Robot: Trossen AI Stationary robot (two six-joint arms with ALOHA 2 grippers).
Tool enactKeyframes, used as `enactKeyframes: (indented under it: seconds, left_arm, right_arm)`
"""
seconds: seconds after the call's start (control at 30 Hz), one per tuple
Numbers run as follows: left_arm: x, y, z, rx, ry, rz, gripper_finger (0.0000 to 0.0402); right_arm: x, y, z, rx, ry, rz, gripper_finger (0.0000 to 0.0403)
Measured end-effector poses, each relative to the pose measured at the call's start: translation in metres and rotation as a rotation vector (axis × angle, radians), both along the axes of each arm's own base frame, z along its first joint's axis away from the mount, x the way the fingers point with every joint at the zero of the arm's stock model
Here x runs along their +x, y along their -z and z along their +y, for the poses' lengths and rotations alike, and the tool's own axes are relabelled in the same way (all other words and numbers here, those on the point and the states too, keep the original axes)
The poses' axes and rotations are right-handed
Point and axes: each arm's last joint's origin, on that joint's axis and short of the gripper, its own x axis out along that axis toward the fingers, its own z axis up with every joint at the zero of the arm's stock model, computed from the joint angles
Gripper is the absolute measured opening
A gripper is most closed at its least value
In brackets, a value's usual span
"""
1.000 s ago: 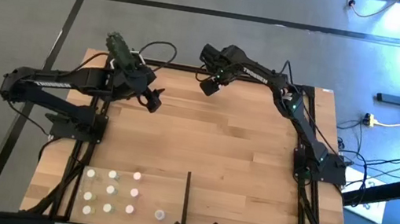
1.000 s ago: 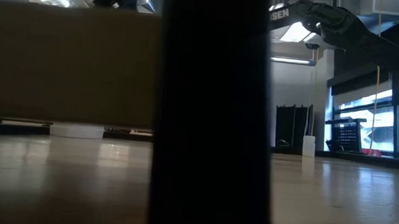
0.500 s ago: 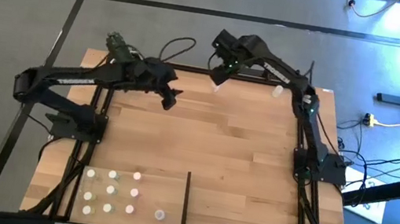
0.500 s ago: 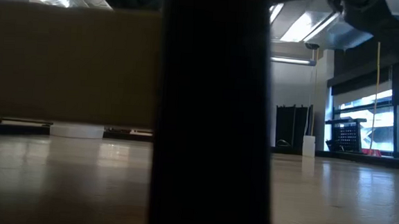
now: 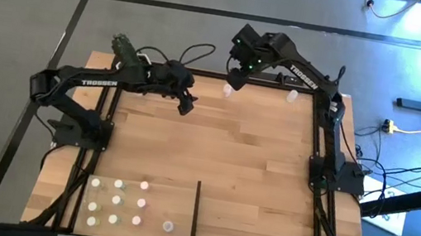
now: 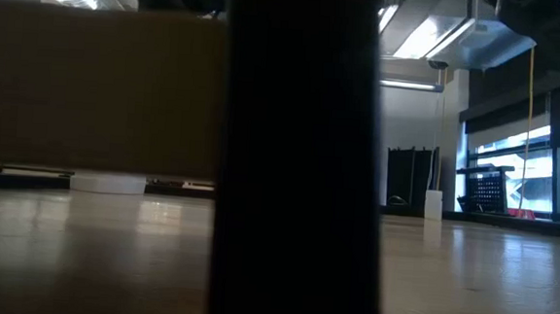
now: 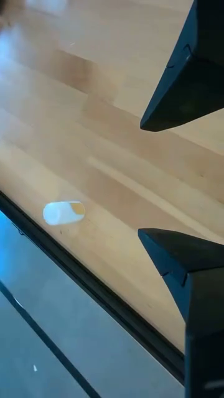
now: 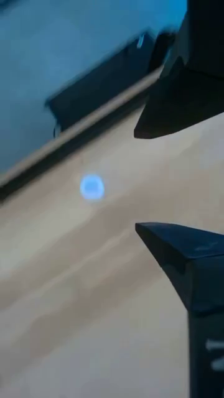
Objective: Pick and place medicine bottles onto shelf by color
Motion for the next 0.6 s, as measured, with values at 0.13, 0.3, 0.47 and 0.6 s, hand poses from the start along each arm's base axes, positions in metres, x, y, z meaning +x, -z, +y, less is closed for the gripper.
enactKeyframes:
  seconds: [0.13,0.3,0.47,0.6]
  left_arm:
    - [0.0001,-0.0001,0.0000,0.000,0.000,-0.002,0.0263]
    - [0.0001,-0.0001,0.0000,0.000,-0.002,-0.002,0.0263]
    - [0.0001,-0.0001,-0.0001,0.000,-0.002,-0.001,0.0263]
    - [0.0001,-0.0001,0.0000,0.000,-0.002,-0.001,0.0263]
  right_arm:
    - [-0.0023,0.0001,-0.0039,0.082,-0.002,-0.050,0.0234]
    - [-0.0049,0.0006,-0.0066,0.090,0.060,-0.045,0.0234]
    - [-0.0048,0.0007,-0.0065,0.080,0.019,-0.037,0.0234]
    - [-0.0046,0.0009,-0.0063,0.088,0.043,-0.041,0.0234]
